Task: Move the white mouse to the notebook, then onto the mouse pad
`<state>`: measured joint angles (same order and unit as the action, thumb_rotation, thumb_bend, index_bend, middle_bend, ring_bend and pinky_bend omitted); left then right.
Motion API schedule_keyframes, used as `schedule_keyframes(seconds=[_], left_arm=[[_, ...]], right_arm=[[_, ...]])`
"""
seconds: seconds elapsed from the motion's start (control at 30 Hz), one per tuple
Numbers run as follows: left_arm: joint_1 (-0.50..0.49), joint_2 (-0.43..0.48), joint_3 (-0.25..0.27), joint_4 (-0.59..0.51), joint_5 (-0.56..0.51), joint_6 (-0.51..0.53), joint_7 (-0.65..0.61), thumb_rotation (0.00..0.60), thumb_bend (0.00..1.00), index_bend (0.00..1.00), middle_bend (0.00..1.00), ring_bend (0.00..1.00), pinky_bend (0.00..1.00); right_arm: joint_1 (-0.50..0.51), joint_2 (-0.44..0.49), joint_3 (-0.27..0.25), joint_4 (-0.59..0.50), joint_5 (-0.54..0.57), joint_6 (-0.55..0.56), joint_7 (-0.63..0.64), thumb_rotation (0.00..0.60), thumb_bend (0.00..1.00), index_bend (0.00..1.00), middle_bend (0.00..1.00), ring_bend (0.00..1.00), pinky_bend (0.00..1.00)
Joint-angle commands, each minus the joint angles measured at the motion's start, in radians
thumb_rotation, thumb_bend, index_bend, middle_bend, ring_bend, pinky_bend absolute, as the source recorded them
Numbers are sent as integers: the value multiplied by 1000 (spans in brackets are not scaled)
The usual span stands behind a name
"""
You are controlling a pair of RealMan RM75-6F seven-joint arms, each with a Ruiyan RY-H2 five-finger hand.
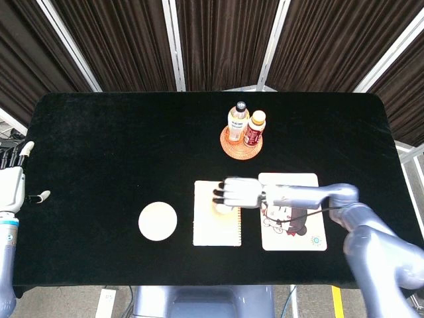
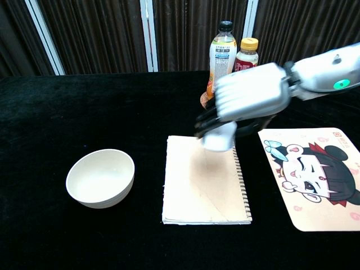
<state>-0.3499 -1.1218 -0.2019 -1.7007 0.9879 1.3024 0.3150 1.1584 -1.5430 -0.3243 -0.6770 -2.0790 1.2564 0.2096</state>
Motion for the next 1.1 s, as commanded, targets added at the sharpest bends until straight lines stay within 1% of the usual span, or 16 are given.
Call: schedule_keyframes(seconds=[0.03,0.17,0.33,0.47,0.53,0.67,0.77,0.87,0.93,0.97,1.0,1.03,1.1], left_arm=[[1,2,1,-4,5,-1,-3,600,0,0,0,0,0],[3,6,3,-17,17,5,-1,600,0,0,0,0,0],[6,7,2,-30,33,17,-1,600,0,0,0,0,0],[6,5,3,-33,37,22,4,600,0,0,0,0,0],[6,3,2,-34,36,22,6,600,0,0,0,0,0],[4,-2,3,-34,35,22,15,600,0,0,0,0,0],[3,-5,3,-33,34,22,20,600,0,0,0,0,0],[3,-6,3,-31,30,20,21,600,0,0,0,0,0],[3,-6,2,-30,29,19,21,600,0,0,0,0,0],[3,-6,1,-30,28,19,21,600,0,0,0,0,0],[3,-6,1,-29,28,18,21,600,0,0,0,0,0],[3,-6,1,-28,28,17,20,600,0,0,0,0,0],[3,-6,1,-28,29,15,19,600,0,0,0,0,0]], right_arm=[[-73,87,-38,-41,16,17,-47,600,740,451,495,385,604],[-146,119,-76,-24,20,13,-61,600,738,451,495,385,599],[-228,110,-100,29,27,22,-51,600,734,451,495,385,591],[-281,89,-113,96,17,60,-44,600,734,451,495,385,566],[-301,73,-119,142,6,83,-45,600,733,451,495,385,540],[-326,32,-142,243,-28,122,-32,600,725,451,495,385,534],[-341,5,-152,305,-41,143,-19,600,707,451,495,385,518],[-352,-16,-152,349,-42,149,-7,600,655,451,495,378,484],[-356,-24,-152,365,-41,148,-1,600,623,451,479,348,459],[-358,-27,-154,374,-41,145,1,600,591,446,444,310,431],[-359,-30,-155,384,-42,140,-3,600,538,419,381,242,381],[-362,-32,-157,394,-42,132,-7,600,466,371,300,150,313],[-365,-33,-157,403,-40,130,-8,600,351,281,173,28,212]])
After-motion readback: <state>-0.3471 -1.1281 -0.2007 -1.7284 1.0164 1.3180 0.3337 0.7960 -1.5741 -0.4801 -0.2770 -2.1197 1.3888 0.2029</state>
